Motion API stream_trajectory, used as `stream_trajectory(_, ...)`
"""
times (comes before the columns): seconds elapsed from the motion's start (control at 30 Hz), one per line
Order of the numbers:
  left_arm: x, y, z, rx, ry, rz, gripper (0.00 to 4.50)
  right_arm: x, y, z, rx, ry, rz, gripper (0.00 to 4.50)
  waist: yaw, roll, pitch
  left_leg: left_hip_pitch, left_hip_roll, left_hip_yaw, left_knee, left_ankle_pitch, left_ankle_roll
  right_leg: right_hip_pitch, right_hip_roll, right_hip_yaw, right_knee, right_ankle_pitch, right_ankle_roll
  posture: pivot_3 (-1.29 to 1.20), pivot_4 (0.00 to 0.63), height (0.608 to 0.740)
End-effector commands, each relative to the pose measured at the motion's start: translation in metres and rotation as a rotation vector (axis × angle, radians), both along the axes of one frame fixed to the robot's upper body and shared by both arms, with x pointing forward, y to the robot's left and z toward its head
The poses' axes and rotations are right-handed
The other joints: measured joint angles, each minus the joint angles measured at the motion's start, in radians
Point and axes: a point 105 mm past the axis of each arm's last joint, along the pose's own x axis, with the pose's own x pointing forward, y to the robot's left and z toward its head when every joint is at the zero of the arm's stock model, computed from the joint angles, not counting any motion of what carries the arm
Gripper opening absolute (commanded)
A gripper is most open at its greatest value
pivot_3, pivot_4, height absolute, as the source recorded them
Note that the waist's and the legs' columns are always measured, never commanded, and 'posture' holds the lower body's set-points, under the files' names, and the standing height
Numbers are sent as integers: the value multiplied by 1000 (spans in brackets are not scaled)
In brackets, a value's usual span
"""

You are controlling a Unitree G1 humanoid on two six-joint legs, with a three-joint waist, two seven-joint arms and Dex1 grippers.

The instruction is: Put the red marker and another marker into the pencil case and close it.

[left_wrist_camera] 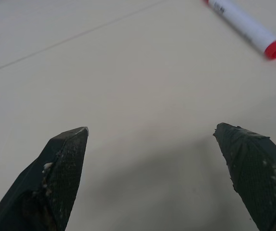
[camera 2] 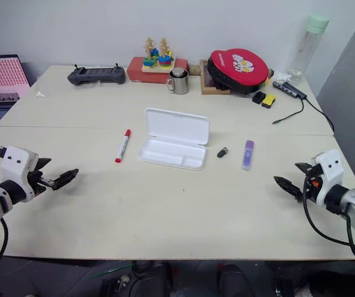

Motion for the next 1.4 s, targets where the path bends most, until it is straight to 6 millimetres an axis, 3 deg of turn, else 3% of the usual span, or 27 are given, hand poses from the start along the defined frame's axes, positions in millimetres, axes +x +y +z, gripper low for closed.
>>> stream_trajectory(0.03, 1, -2, 11, 2, -49, -17, 4500, 4, 0, 4, -15, -33, 13, 4489, 2, 0, 0, 0, 0, 0, 0, 0, 0, 0, 0, 0, 0, 0, 0, 0, 150, 740)
stream_trajectory(0.83, 9, -7, 12, -57, -68, -48, 4500, 4, 1, 2, 21, -43, -19, 4489, 2, 0, 0, 0, 0, 0, -2, 0, 0, 0, 0, -1, 1, 0, 0, 0, 150, 740)
stream_trajectory(1.0, 12, -13, 18, -65, -92, -68, 4500, 9, -2, 11, 27, -75, -35, 4489, 3, 0, 0, 0, 0, 0, -2, 0, 0, 0, 0, -1, 1, 0, 0, 0, 150, 740)
stream_trajectory(1.07, 14, -27, 24, -108, -116, -123, 4500, 12, 9, 20, 39, -95, 7, 4489, 2, 0, 0, 0, 0, 0, -1, 0, 0, 0, 0, -1, 1, 0, 0, 0, 150, 740)
stream_trajectory(1.2, 9, -93, 32, -242, -96, -394, 4500, 21, 52, 37, 70, -101, 174, 4489, 1, 0, 0, 0, 0, 0, 0, 0, 0, 1, 0, 0, 2, 1, 1, 0, 150, 740)
stream_trajectory(1.3, 5, -133, 28, -254, -81, -525, 4500, 35, 92, 29, 43, -63, 279, 4489, -4, 0, 0, 1, 1, 0, 2, 0, 0, 1, 1, 0, 2, 1, 2, 0, 150, 740)
stream_trajectory(1.4, 3, -154, 31, -274, -100, -588, 4500, 40, 121, 23, 17, -39, 379, 4489, -4, 0, 0, 1, 1, -1, 3, 0, 0, 2, 2, 0, 2, 2, 2, 0, 150, 740)
